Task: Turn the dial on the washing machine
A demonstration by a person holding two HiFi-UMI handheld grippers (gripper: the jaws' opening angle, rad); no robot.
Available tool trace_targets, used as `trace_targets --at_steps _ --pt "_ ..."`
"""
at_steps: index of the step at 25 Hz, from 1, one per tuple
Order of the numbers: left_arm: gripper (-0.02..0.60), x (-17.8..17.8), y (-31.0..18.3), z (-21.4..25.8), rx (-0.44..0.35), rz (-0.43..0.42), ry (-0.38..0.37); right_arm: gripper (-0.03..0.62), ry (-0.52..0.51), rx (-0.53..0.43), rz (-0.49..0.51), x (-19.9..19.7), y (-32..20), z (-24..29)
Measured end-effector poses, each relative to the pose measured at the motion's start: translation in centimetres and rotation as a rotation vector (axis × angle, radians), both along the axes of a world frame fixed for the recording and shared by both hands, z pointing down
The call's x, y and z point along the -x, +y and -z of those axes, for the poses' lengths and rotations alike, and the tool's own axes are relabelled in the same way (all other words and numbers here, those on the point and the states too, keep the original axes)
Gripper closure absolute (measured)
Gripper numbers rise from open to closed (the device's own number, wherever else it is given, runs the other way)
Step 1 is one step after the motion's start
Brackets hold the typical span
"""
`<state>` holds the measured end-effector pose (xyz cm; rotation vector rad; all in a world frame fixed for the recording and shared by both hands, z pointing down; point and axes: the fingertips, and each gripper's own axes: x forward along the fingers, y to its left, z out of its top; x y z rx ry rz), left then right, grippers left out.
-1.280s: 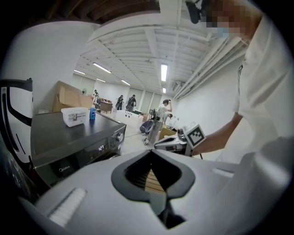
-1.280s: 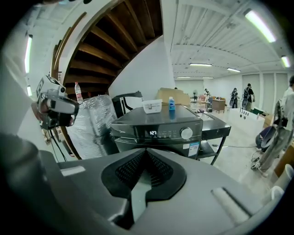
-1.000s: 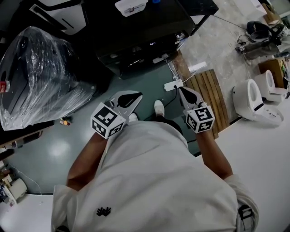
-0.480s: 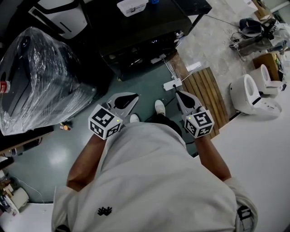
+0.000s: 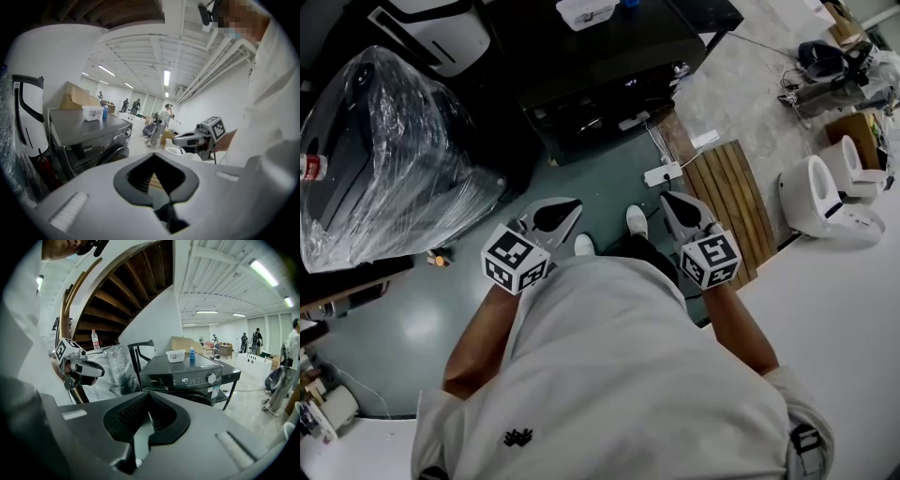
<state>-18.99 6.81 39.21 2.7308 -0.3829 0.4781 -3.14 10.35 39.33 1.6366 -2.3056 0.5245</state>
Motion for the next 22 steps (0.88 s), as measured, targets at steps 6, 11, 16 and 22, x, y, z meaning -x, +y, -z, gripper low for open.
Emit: trace_targets --at_steps 6,11,16,22 --pt "0.526 1.2 0.2 -0.6 0.018 0.017 -0.002 0.592 0.004 0.008 0.013 1.0 0.0 -0.2" --pt "0.526 0.7 0.2 -0.7 0.021 -0.001 0.006 0.592 0.007 0.014 0.001 1.0 0.1 -0.3" --pt "0.526 0.0 -0.1 -0.6 0.018 -0.015 0.010 0.592 0.009 0.014 -0.005 0.7 0.0 -0.3" --pt "0.525 -0.8 -0.3 -0.9 0.023 -0.010 0.004 0.592 0.014 0.013 0.005 -0.2 -0.4 -0.5"
